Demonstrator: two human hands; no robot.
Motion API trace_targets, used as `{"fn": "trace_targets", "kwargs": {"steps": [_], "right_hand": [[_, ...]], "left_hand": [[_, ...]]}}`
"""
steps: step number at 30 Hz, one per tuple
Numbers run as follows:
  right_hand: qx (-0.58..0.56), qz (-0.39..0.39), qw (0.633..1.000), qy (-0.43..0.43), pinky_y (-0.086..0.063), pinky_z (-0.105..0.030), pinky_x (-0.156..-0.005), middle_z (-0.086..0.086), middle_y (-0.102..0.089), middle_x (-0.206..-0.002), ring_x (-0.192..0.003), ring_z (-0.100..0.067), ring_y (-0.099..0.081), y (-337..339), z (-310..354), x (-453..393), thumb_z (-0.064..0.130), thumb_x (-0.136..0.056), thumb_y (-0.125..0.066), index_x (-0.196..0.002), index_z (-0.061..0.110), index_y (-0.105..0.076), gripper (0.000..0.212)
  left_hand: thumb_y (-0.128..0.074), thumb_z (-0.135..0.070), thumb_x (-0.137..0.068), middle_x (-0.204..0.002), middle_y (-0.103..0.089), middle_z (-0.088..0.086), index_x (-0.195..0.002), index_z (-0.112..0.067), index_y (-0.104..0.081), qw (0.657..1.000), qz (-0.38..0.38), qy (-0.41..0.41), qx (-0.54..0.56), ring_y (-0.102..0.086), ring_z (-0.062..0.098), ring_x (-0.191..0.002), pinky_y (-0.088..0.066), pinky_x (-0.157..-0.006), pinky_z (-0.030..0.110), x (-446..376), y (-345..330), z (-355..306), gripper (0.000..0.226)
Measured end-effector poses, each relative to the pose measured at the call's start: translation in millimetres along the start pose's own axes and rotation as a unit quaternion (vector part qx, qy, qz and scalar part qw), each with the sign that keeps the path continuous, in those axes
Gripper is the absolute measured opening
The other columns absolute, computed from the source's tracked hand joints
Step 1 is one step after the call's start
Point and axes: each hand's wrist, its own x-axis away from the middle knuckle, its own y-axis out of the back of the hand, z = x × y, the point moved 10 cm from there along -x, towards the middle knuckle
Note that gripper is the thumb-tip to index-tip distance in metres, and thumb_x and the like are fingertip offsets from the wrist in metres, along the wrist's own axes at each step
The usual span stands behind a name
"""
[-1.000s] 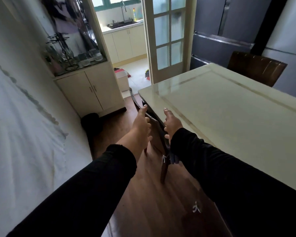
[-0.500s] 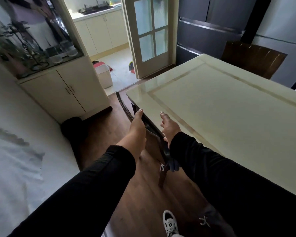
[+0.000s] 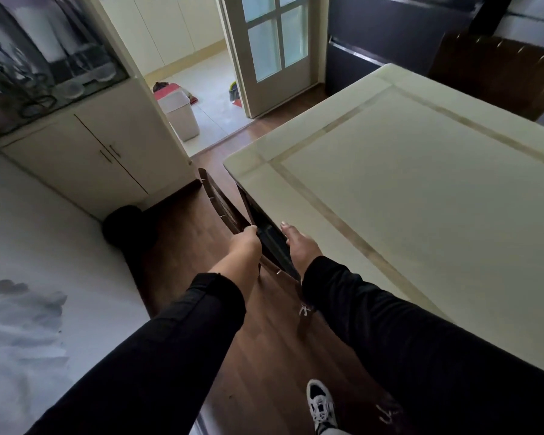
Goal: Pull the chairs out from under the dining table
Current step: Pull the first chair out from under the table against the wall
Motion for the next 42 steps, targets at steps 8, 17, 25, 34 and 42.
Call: {"fn": "trace_targets", "kwargs": {"steps": [8, 17, 25, 34, 42], "right_hand": [[0.07, 0.034, 0.997, -0.031, -0.046, -0.044, -0.099, -0.019, -0.066, -0.111, -0.11, -0.035, -0.062, -16.8, -29.5, -4.2, 0.037, -0.088, -0.059, -0.107, 0.003, -0.062, 0.039], [0.368, 0.066, 0.928, 0.001, -0.052, -0.042, -0.09, -0.007, -0.07, -0.103, -0.097, -0.028, -0.065, -26.5, -43.9, 1.0, 0.03, -0.084, -0.062, -0.109, 0.019, -0.062, 0.028], [0.408, 0.051, 0.912, 0.005, -0.055, -0.033, -0.088, -0.003, -0.072, -0.099, -0.094, -0.024, -0.067, -27.8, -33.8, 2.0, 0.014, -0.081, -0.058, -0.106, 0.026, -0.071, 0.03], [0.463, 0.072, 0.883, 0.018, -0.056, -0.034, -0.087, -0.006, -0.074, -0.094, -0.089, -0.025, -0.068, -53.3, -45.2, 22.3, 0.012, -0.081, -0.059, -0.099, 0.021, -0.073, 0.024], [0.494, 0.104, 0.862, 0.034, -0.056, -0.029, -0.08, -0.003, -0.073, -0.091, -0.086, -0.022, -0.068, -97.2, -70.6, 47.1, 0.012, -0.077, -0.06, -0.097, 0.022, -0.073, 0.026]], "left_hand": [[-0.045, -0.013, -0.098, -0.082, -0.061, 0.022, -0.093, 0.004, -0.059, 0.989, 0.052, 0.061, -0.127, -0.061, 0.033, -0.063, -0.053, -0.065, 0.038, -28.2, -14.2, 28.0, 0.022], [-0.062, -0.015, -0.088, -0.071, -0.064, 0.016, -0.086, -0.001, -0.057, 0.987, 0.051, 0.047, -0.142, -0.062, 0.027, -0.045, -0.044, -0.031, 0.025, -48.1, -10.0, 32.6, 0.015], [-0.056, -0.006, -0.085, -0.064, -0.064, 0.019, -0.09, 0.002, -0.059, 0.987, 0.113, 0.041, -0.107, -0.063, 0.026, -0.037, -0.047, -0.031, 0.029, -53.3, -18.1, 38.2, 0.01], [-0.057, -0.004, -0.084, -0.068, -0.066, 0.021, -0.088, 0.003, -0.058, 0.99, 0.098, 0.044, -0.091, -0.068, 0.033, -0.051, -0.053, -0.039, 0.038, -48.9, 13.7, 56.5, 0.008], [-0.059, -0.001, -0.079, -0.068, -0.066, 0.024, -0.081, 0.004, -0.06, 0.991, 0.079, 0.043, -0.098, -0.069, 0.038, -0.054, -0.059, -0.049, 0.05, -46.6, 66.4, 80.8, 0.006]]}}
